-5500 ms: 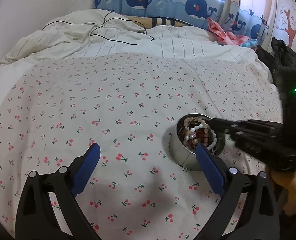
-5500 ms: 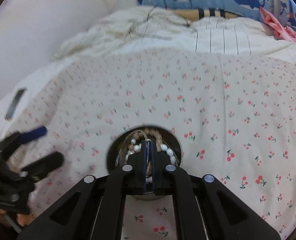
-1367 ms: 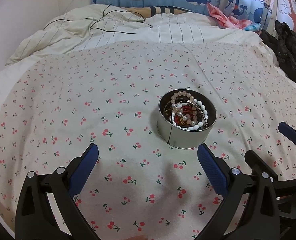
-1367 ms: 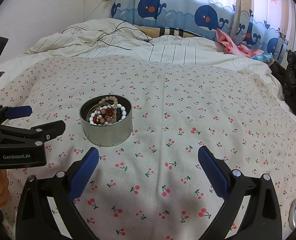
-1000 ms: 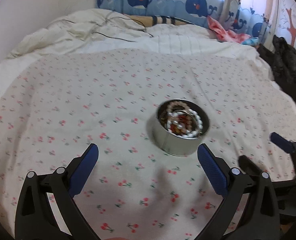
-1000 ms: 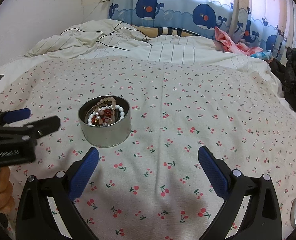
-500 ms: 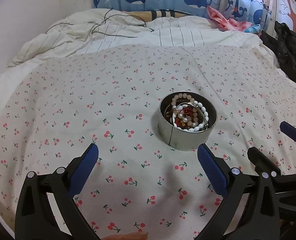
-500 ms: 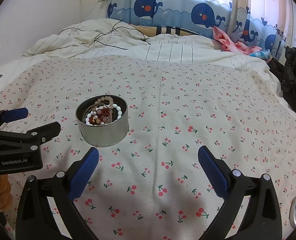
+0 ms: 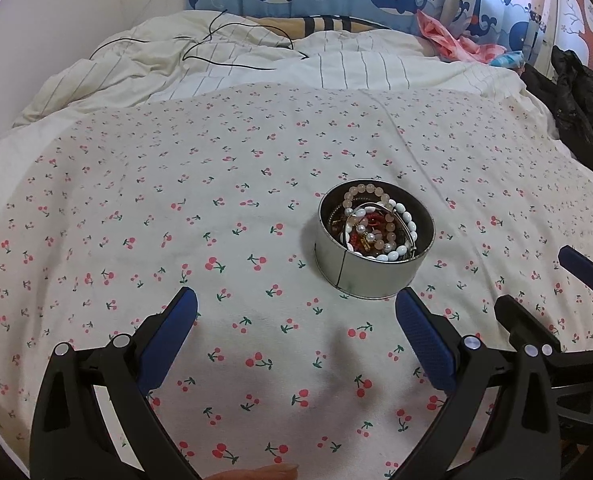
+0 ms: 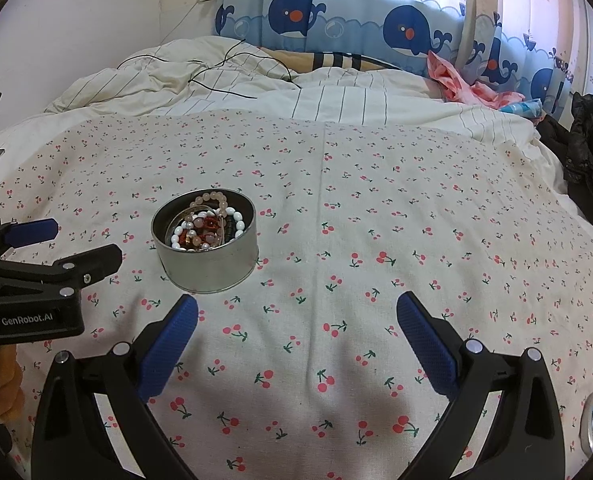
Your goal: Organize jewelry
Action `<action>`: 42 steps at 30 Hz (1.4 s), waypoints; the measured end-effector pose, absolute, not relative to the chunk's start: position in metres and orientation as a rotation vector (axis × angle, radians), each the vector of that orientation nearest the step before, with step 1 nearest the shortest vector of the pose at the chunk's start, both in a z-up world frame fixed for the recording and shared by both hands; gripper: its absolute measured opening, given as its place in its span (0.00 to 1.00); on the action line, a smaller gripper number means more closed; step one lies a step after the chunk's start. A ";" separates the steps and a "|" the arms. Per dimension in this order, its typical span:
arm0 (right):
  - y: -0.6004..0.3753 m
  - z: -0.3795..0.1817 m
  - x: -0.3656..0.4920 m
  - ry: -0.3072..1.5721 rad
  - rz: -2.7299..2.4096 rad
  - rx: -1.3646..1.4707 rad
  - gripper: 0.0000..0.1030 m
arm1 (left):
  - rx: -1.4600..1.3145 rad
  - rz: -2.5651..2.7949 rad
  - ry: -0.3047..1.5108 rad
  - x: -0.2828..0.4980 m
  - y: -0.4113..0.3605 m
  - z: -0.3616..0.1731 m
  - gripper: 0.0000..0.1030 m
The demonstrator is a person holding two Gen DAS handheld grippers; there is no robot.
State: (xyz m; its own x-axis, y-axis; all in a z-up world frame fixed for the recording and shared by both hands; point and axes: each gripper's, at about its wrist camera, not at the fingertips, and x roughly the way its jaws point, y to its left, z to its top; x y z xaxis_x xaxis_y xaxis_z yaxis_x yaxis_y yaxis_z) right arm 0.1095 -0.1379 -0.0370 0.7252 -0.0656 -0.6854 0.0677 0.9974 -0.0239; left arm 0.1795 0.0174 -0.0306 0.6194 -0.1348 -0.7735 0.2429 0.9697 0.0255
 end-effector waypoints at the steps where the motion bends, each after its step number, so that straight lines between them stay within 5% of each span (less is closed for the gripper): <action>1: -0.138 -0.037 0.109 0.756 -0.074 0.003 0.93 | 0.132 -0.219 0.878 0.180 0.018 -0.031 0.93; 42: -0.136 -0.039 0.111 0.762 -0.070 0.002 0.93 | 0.092 -0.232 0.911 0.183 0.020 -0.035 0.93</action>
State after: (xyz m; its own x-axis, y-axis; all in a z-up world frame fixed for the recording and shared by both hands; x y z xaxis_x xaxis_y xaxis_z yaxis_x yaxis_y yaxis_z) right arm 0.1112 -0.1359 -0.0395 0.7215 -0.0629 -0.6895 0.0644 0.9976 -0.0236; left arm 0.1827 0.0202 -0.0355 0.5900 -0.1597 -0.7914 0.2378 0.9711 -0.0186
